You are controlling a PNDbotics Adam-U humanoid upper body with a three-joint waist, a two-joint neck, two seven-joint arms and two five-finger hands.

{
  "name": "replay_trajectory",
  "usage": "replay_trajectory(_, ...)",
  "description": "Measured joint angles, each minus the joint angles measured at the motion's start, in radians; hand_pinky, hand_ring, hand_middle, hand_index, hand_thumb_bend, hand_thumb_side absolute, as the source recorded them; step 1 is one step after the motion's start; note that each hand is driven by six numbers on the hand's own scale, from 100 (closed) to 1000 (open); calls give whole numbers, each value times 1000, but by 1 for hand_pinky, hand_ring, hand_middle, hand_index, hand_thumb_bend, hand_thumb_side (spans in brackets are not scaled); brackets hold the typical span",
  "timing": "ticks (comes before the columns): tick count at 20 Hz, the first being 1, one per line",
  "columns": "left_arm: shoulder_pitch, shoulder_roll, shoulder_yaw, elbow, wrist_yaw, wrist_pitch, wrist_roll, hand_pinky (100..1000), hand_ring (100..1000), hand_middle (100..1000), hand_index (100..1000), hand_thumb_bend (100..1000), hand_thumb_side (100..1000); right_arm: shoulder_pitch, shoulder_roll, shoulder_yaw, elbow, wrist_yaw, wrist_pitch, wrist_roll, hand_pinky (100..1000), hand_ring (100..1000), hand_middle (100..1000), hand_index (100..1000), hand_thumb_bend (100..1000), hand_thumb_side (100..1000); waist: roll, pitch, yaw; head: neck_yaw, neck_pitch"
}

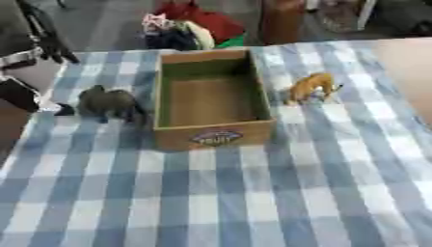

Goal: Pick up objects on the table and place them in the box.

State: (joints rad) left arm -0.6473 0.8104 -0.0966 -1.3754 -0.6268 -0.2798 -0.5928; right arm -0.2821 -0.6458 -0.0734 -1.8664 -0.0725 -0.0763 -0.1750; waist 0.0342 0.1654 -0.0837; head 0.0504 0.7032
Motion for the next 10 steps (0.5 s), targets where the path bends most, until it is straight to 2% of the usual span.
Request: replay_trajectory(10, -27, -3, -18, 8, -17, -11, -5, 827, 803, 809, 863, 593, 335, 0, 1, 0, 0, 0, 0, 1, 681, 739, 736, 898, 243, 155, 1, 0, -9, 2, 0)
